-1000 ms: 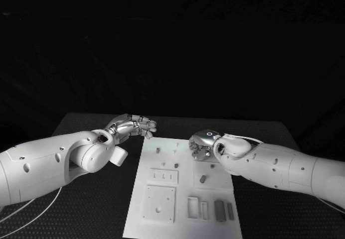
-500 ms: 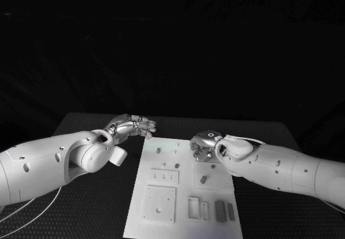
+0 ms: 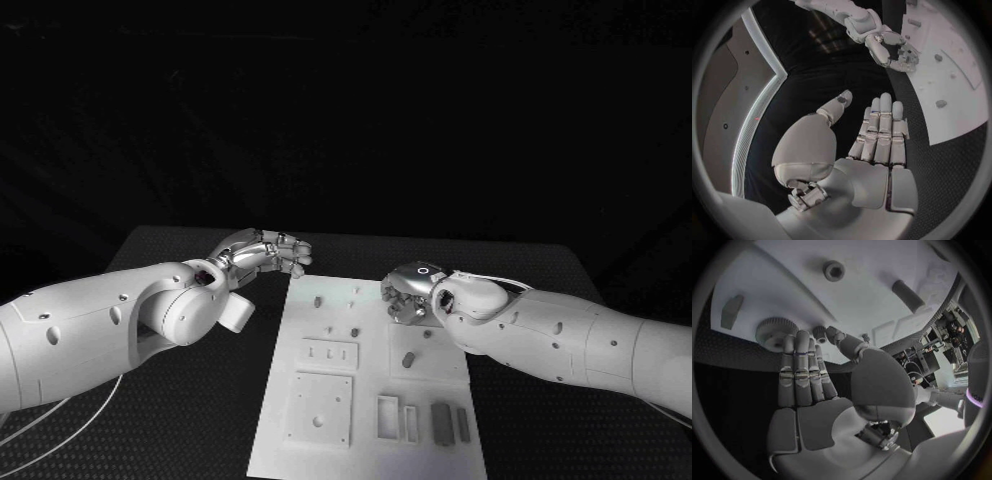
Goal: Assemble the parts on the task board
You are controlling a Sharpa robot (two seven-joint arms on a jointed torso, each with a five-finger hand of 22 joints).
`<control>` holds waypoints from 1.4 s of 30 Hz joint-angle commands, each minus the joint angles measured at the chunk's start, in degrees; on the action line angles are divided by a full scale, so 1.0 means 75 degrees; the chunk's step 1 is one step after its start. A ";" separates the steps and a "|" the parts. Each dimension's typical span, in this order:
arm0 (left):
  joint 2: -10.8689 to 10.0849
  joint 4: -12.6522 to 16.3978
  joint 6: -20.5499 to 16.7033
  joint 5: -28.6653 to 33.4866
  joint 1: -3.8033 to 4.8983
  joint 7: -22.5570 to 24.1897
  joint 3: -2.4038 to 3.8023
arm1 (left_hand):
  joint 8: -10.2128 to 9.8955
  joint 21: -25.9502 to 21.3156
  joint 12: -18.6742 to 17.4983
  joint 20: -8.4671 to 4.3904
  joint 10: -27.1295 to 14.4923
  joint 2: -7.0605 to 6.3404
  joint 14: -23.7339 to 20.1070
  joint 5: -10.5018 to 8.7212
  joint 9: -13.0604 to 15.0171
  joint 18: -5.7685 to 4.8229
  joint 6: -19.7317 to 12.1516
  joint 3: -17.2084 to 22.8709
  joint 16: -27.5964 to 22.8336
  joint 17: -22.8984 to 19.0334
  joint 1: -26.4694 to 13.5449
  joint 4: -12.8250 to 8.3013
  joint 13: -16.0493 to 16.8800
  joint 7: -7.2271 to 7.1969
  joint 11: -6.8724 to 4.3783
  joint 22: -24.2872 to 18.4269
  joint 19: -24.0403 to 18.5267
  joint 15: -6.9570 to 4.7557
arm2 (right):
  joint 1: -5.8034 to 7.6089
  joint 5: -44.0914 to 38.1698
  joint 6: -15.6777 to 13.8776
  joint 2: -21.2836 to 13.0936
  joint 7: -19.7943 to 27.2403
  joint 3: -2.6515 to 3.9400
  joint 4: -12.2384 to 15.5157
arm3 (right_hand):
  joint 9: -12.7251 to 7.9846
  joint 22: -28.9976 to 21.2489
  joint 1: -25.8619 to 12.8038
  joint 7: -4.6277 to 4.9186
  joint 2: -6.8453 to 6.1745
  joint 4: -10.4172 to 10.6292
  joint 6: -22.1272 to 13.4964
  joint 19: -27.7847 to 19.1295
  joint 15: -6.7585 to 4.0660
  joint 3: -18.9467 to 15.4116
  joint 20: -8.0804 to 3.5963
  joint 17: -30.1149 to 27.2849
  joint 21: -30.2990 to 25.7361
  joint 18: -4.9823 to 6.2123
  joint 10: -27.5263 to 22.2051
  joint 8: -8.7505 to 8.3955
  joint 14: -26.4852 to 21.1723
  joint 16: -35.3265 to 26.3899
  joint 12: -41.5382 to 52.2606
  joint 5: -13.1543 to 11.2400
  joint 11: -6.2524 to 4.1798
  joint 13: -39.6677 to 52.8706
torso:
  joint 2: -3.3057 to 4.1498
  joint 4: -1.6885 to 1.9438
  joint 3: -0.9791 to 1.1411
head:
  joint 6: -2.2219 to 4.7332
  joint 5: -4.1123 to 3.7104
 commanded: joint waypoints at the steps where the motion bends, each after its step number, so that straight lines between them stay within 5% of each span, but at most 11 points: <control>1: 0.0024 0.0000 0.0115 0.0025 0.0008 0.0043 0.0005 | -0.0038 0.0038 -0.0044 0.0019 -0.0031 -0.0026 -0.0043 -0.0032 0.0008 0.0134 -0.0032 0.0019 -0.0045 0.0012 -0.0060 0.0039 0.0008 0.0001 -0.0030 -0.0008 -0.0051 -0.0003 | -0.0158 0.0022 0.0539 -0.0018 -0.0070 -0.0094 -0.0034 | 0.0016 0.0019 0.0103 -0.0039 0.0038 -0.0044 0.0044 -0.0018 -0.0003 0.0044 -0.0005 0.0036 -0.0007 0.0102 0.0067 0.0011 0.0046 -0.0056 0.0037 -0.0027 -0.0031 0.0045 | 0.0002 0.0006 -0.0003 | -0.0001 0.0006; 5: 0.0030 -0.0011 0.0117 0.0024 0.0008 0.0046 0.0004 | -0.0038 0.0040 -0.0046 0.0018 -0.0031 -0.0024 -0.0043 -0.0031 0.0010 0.0133 -0.0032 0.0020 -0.0046 0.0013 -0.0059 0.0039 0.0009 0.0000 -0.0031 -0.0009 -0.0052 -0.0003 | -0.0161 0.0026 0.0238 -0.0007 -0.0045 -0.0094 -0.0063 | 0.0070 0.0067 0.0190 -0.0034 0.0134 -0.0066 0.0244 0.0119 -0.0082 0.0082 -0.0053 0.0167 0.0072 0.0102 0.0298 0.0095 0.0201 -0.0050 0.0122 -0.0034 -0.0117 0.0161 | 0.0005 0.0010 -0.0002 | -0.0026 0.0024; 18: 0.0061 -0.0049 0.0124 0.0024 0.0008 0.0048 0.0004 | -0.0041 0.0044 -0.0053 0.0017 -0.0029 -0.0024 -0.0042 -0.0033 0.0015 0.0127 -0.0029 0.0015 -0.0051 0.0018 -0.0072 0.0050 0.0011 -0.0001 -0.0030 -0.0014 -0.0055 -0.0002 | -0.0161 -0.0045 -0.0096 0.0034 -0.0099 -0.0092 -0.0159 | 0.0497 0.0206 0.0264 -0.0359 0.0535 -0.0143 0.0994 0.0689 -0.0445 0.0305 -0.0421 0.0833 0.1043 0.0102 0.1125 0.0409 0.0562 0.0948 0.0376 -0.0027 -0.0486 0.0675 | 0.0002 0.0007 -0.0010 | 0.0026 0.0004; 33: 0.0071 -0.0064 0.0118 0.0024 0.0007 0.0048 0.0002 | -0.0045 0.0048 -0.0061 0.0014 -0.0032 -0.0026 -0.0043 -0.0032 0.0019 0.0125 -0.0030 0.0016 -0.0057 0.0022 -0.0068 0.0048 0.0013 -0.0004 -0.0031 -0.0018 -0.0059 -0.0002 | -0.0154 -0.0212 -0.0681 0.0004 -0.0412 -0.0068 -0.0039 | 0.0688 0.0195 0.0246 -0.0409 0.0537 -0.0152 0.1124 0.0661 -0.0498 0.0440 -0.0485 0.0897 0.1464 0.0102 0.1257 0.0383 0.0505 0.1313 0.0333 -0.0025 -0.0542 0.0880 | 0.0003 0.0014 -0.0017 | 0.0071 -0.0016; 42: 0.0075 -0.0060 0.0116 0.0024 0.0007 0.0046 0.0001 | -0.0049 0.0051 -0.0067 0.0012 -0.0034 -0.0028 -0.0043 -0.0032 0.0021 0.0123 -0.0032 0.0016 -0.0060 0.0025 -0.0067 0.0048 0.0014 -0.0005 -0.0030 -0.0021 -0.0061 -0.0003 | -0.0004 -0.0513 -0.1024 0.0081 -0.0866 0.0098 0.0097 | 0.0744 0.0190 0.0248 -0.0430 0.0481 -0.0143 0.1177 0.0667 -0.0517 0.0510 -0.0508 0.0879 0.1586 0.0102 0.1305 0.0367 0.0512 0.1413 0.0315 -0.0037 -0.0561 0.0941 | 0.0008 0.0010 -0.0020 | 0.0102 -0.0014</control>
